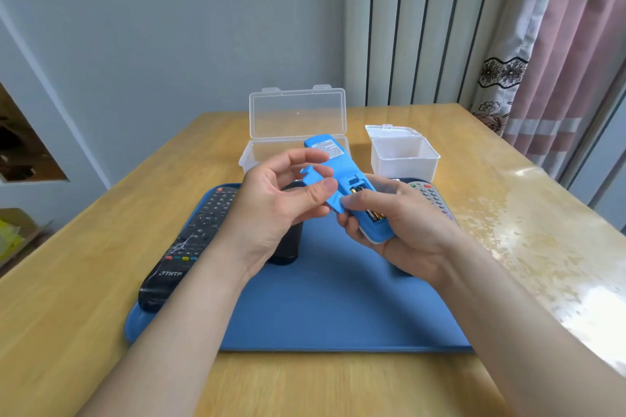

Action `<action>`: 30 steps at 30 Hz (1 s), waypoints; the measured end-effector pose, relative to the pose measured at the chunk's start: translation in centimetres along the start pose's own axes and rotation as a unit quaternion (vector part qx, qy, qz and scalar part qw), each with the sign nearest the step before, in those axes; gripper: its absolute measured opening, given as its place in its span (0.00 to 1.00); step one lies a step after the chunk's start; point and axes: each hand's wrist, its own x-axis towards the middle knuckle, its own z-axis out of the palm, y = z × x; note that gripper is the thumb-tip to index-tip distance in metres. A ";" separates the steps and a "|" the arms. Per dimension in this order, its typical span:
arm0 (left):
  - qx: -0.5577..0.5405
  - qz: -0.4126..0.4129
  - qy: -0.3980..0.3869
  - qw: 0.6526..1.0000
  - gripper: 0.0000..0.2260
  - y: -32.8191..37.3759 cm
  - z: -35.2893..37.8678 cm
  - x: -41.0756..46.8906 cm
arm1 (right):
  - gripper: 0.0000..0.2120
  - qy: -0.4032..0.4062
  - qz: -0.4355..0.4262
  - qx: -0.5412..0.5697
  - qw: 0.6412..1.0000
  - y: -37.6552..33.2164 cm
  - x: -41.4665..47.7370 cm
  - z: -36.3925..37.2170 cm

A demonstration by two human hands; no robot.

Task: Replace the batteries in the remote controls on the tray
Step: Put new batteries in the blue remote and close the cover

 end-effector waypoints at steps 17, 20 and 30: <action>0.071 0.073 0.078 0.992 0.05 -0.4 2.1 -0.3 | 0.28 -0.019 0.011 0.062 0.998 0.8 0.4 1.4; 0.110 0.082 0.084 0.987 0.06 -0.7 2.1 -0.2 | 0.27 -0.027 0.003 0.059 0.998 0.9 0.4 1.7; 0.094 0.071 0.101 0.988 0.04 -0.9 1.9 -0.1 | 0.24 -0.007 -0.029 0.049 0.998 1.0 0.3 1.9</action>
